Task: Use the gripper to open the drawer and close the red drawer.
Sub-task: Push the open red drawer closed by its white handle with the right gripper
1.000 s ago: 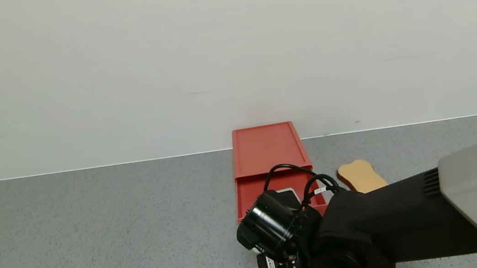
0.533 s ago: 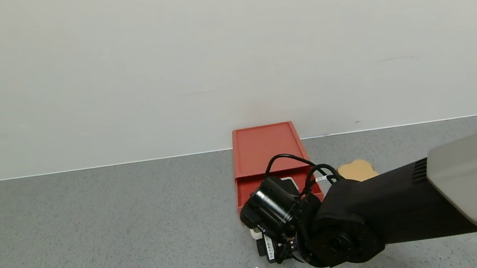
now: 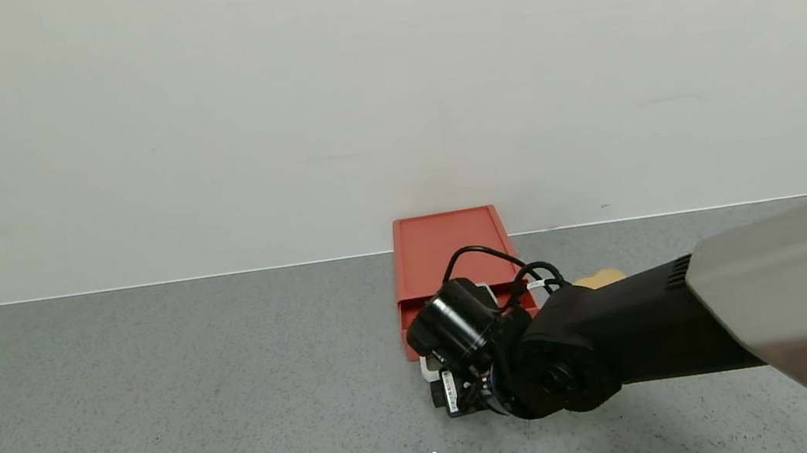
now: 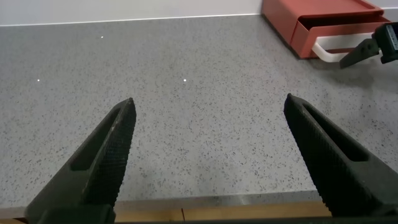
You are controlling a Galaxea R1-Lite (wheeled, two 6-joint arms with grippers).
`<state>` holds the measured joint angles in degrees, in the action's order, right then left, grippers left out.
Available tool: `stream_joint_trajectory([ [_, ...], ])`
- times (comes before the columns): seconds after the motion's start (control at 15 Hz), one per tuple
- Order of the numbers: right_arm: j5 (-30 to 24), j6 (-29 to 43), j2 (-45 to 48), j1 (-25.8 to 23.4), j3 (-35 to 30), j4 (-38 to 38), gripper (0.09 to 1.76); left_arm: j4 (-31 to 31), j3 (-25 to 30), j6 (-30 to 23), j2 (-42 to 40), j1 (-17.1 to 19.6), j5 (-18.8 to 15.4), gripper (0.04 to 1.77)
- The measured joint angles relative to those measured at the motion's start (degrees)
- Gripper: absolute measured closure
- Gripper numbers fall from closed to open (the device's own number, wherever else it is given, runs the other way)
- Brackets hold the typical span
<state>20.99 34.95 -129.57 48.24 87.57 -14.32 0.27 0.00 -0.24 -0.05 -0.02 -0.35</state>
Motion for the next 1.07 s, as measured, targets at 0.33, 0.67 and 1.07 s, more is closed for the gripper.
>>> stream_joint_trajectory([
  [0.33,-0.2,-1.8,-1.9,-1.4,3.8,-0.1,0.14,0.0,0.0,0.1,0.0,0.0,0.0,0.09],
  [0.67,-0.2,-2.9,-3.6,-2.4,6.7,-0.1,0.14,0.0,0.0,0.2,0.0,0.0,0.0,0.09],
  [1.07,-0.3,-3.7,-4.9,-3.1,8.9,-0.2,0.14,0.0,0.0,0.1,0.0,0.0,0.0,0.09],
])
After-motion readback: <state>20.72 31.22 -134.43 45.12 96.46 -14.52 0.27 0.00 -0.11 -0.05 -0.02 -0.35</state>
